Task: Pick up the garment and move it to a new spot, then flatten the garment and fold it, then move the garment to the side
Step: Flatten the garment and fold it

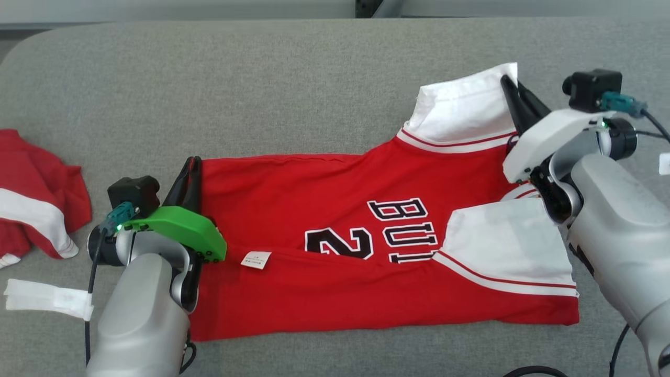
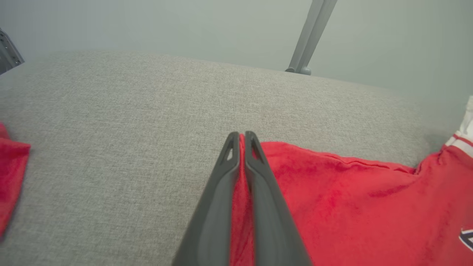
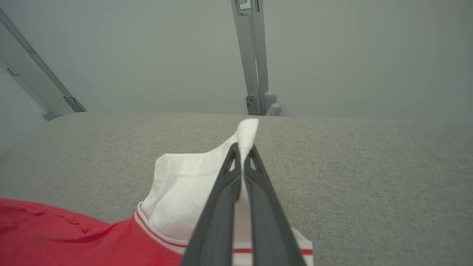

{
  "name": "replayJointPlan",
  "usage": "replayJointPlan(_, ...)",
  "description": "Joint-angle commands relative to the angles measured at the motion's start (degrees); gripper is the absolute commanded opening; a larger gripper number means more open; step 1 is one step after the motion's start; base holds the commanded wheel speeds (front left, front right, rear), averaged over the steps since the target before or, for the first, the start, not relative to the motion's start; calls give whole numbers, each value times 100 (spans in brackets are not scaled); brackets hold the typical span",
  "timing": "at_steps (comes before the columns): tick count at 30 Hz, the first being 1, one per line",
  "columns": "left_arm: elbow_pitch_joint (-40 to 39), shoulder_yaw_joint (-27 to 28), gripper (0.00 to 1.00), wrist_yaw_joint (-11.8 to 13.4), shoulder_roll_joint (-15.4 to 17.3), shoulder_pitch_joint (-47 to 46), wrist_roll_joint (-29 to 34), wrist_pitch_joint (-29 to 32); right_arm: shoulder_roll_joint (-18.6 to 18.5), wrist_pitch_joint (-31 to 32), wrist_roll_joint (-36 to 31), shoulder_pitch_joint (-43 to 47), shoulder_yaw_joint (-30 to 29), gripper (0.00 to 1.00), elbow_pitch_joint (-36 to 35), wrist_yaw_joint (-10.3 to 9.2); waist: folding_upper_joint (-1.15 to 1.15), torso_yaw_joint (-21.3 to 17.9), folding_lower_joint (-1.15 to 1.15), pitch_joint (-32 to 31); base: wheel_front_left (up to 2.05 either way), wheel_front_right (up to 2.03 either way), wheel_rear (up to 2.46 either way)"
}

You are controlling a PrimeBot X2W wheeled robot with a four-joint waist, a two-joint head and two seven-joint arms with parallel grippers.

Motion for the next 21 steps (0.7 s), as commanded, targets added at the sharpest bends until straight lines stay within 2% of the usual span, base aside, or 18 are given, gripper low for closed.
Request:
replayJointPlan(1,-68,61,0,-31,82,167,49,0,-79,-77,198,287,50,0,-180,-9,0,-257,0,-412,0,0,0)
replayJointPlan(8,-586,295,0,-40,114,818,98,0,-360,-190,687,1263,208,0,-959,-8,0,-401,0,-739,0,0,0)
replayJointPlan(13,-751,484,0,-44,81,1214,55,0,-414,-220,900,1769,179,0,-1286,-8,0,-490,0,-863,0,0,0)
replayJointPlan(21,-874,901,0,-39,113,2002,16,0,-231,-243,1032,2708,68,0,-1625,-8,0,-744,0,-1165,0,0,0)
